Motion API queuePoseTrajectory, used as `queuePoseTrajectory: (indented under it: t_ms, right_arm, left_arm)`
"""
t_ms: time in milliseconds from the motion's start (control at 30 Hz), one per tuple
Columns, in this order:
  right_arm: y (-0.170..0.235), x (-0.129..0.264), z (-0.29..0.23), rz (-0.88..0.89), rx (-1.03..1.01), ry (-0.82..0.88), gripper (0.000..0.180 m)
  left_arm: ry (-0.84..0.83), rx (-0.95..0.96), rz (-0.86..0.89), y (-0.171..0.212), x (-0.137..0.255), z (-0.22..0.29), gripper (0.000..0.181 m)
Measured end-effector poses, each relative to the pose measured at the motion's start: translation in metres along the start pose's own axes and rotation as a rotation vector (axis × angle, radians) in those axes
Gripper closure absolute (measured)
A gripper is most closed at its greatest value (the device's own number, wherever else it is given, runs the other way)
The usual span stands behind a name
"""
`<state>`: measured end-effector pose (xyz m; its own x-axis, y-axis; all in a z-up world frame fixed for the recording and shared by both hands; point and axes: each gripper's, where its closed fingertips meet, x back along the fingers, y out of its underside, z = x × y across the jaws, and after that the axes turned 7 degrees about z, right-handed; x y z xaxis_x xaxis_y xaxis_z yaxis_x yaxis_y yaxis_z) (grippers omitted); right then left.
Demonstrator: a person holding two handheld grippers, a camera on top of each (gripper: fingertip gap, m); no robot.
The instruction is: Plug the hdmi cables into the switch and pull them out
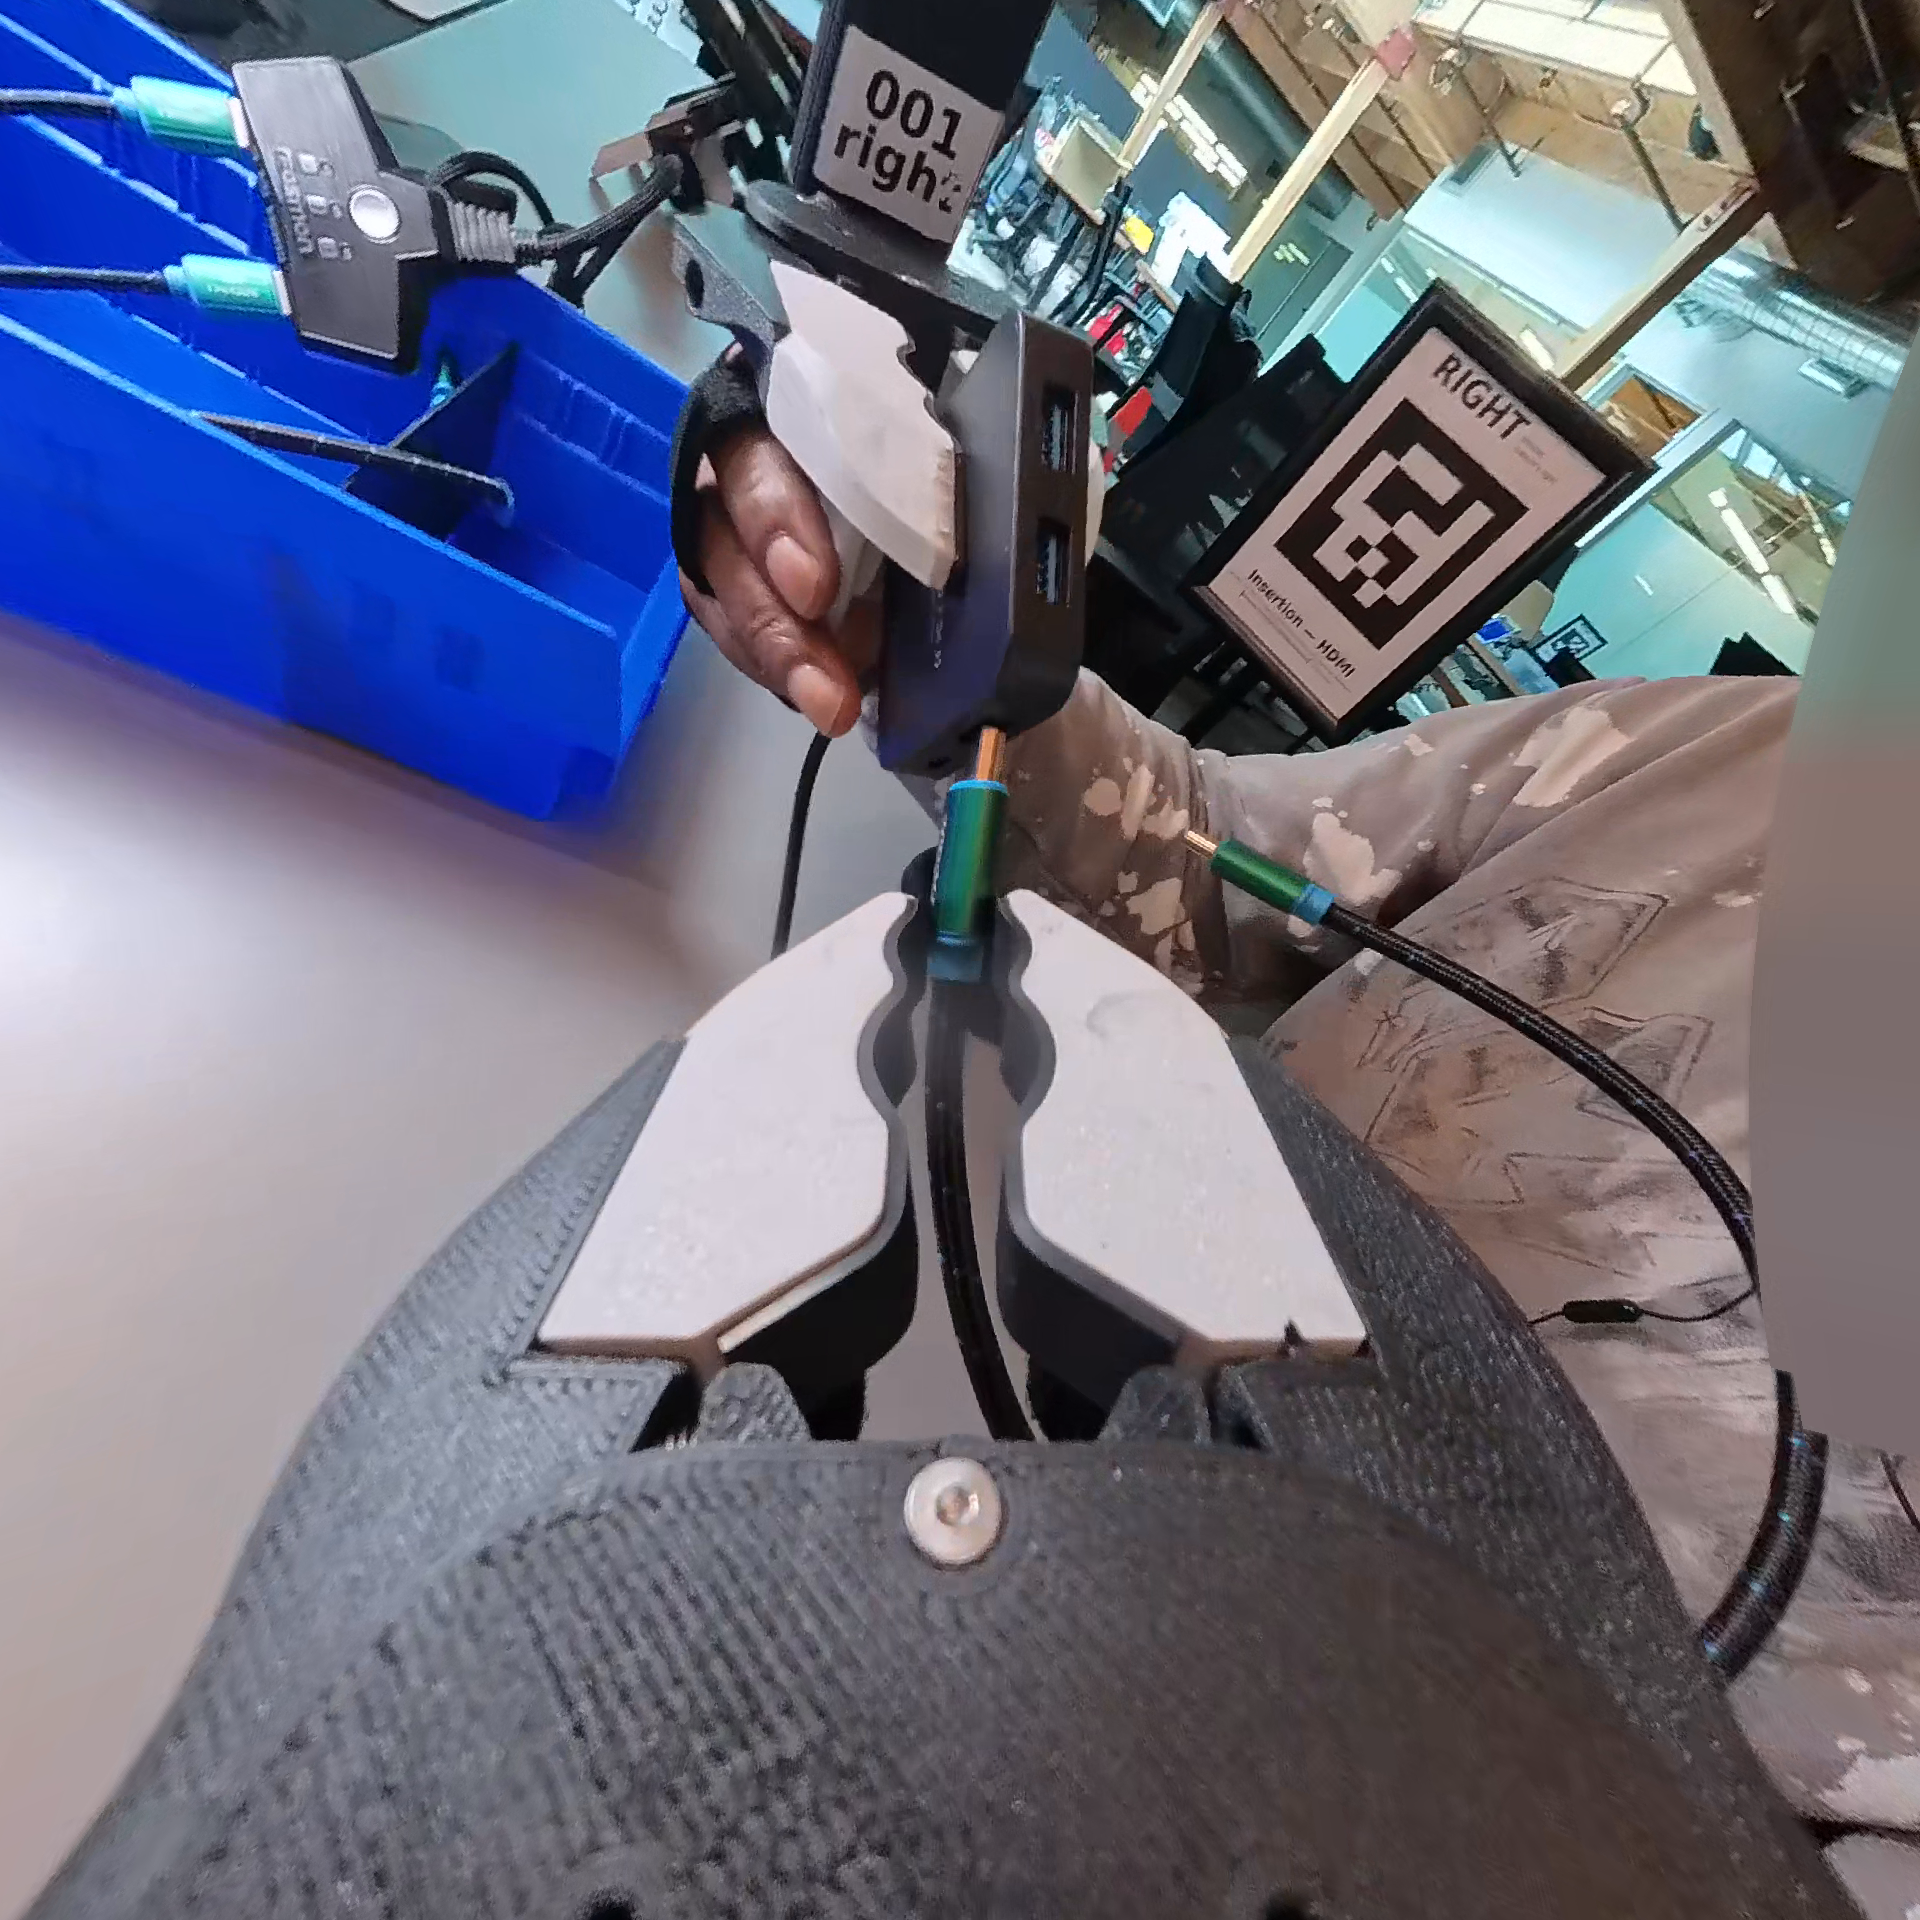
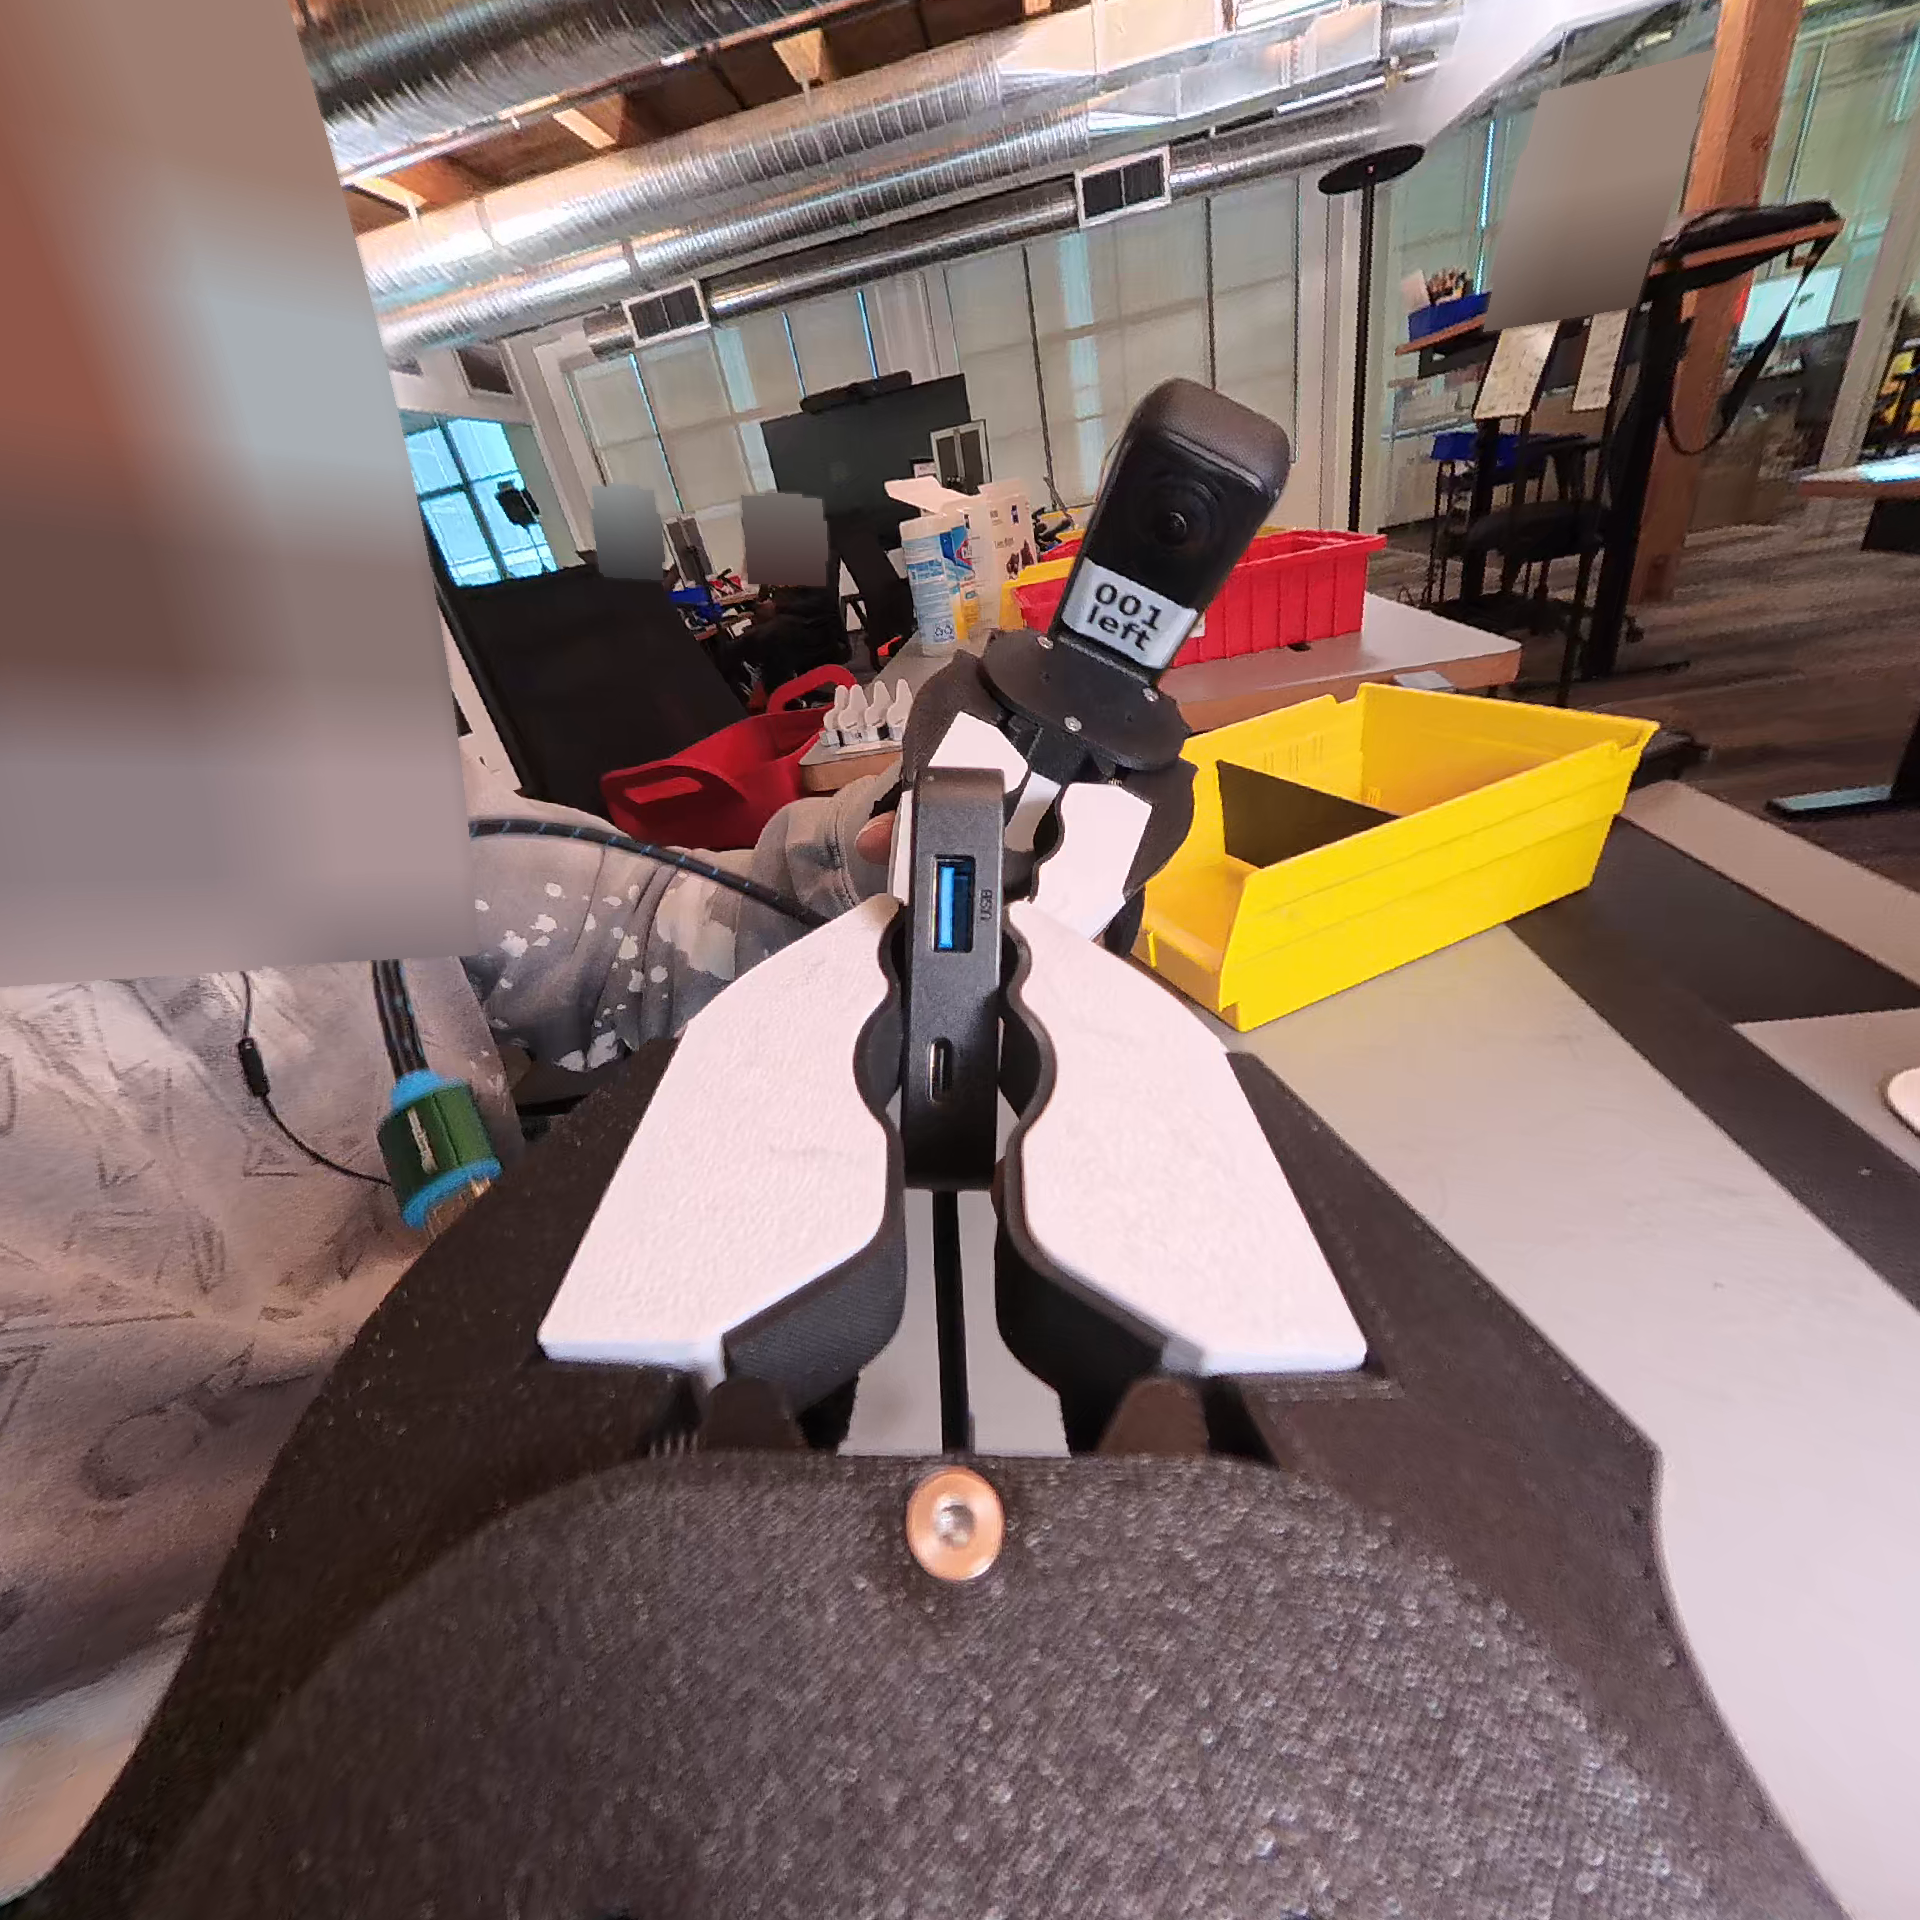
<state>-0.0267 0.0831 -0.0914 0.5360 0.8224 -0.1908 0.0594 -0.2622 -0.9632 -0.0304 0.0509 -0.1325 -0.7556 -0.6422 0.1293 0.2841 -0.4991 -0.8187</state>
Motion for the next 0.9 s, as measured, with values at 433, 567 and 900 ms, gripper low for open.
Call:
queuePoseTrajectory:
  t_ms: [433,567,900]
  right_arm:
    - [0.021,-0.013,0.009,-0.088,-0.003,0.032,0.167]
    - [0.010,-0.009,0.012,-0.024,-0.011,0.046,0.166]
    - [0.016,-0.006,0.015,-0.028,-0.053,0.036,0.166]
  left_arm:
    - [-0.067,0.033,-0.065,0.013,0.007,-0.020,0.168]
    - [-0.080,0.027,-0.052,0.010,0.014,-0.020,0.168]
    - [-0.069,0.005,-0.068,0.012,0.010,-0.018,0.168]
